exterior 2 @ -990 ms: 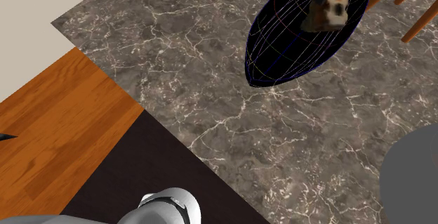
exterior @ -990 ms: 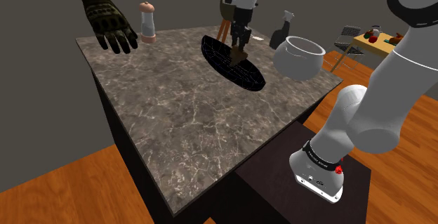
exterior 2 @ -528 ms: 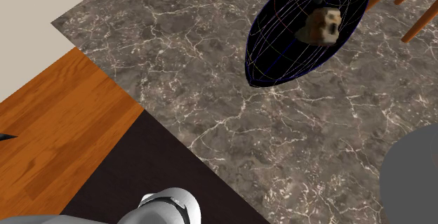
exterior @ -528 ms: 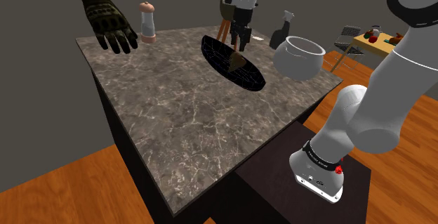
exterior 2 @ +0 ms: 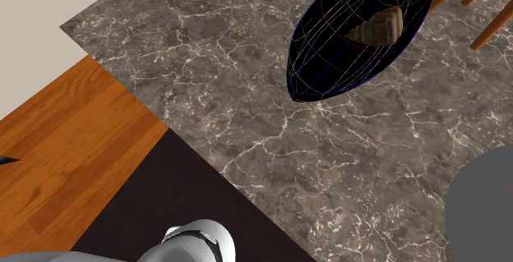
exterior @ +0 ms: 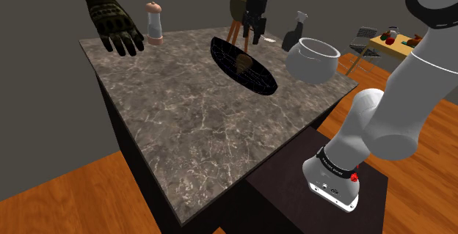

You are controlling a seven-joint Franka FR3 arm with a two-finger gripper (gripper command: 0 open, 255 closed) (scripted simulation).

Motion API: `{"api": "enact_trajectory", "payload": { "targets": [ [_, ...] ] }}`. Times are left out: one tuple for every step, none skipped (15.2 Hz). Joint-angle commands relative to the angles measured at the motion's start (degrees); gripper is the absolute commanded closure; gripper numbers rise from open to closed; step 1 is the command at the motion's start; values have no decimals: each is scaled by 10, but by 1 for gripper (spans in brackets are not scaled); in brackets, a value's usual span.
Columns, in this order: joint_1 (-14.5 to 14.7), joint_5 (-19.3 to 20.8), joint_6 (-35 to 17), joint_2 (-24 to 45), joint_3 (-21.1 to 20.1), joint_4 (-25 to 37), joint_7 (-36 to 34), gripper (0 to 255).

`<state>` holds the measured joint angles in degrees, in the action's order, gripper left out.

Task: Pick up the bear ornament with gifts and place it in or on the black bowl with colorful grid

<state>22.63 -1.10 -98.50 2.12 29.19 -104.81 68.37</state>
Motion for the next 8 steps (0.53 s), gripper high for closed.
{"api": "enact_trajectory", "payload": {
  "targets": [
    [0, -3, 19, 6, 0, 24, 1, 0],
    [0, -3, 19, 6, 0, 24, 1, 0],
    [0, -3, 19, 6, 0, 24, 1, 0],
    [0, -3, 19, 6, 0, 24, 1, 0],
    [0, -3, 19, 6, 0, 24, 1, 0],
    [0, -3, 19, 6, 0, 24, 1, 0],
    [0, -3, 19, 6, 0, 24, 1, 0],
    [0, -3, 19, 6, 0, 23, 1, 0]
  ]
}}
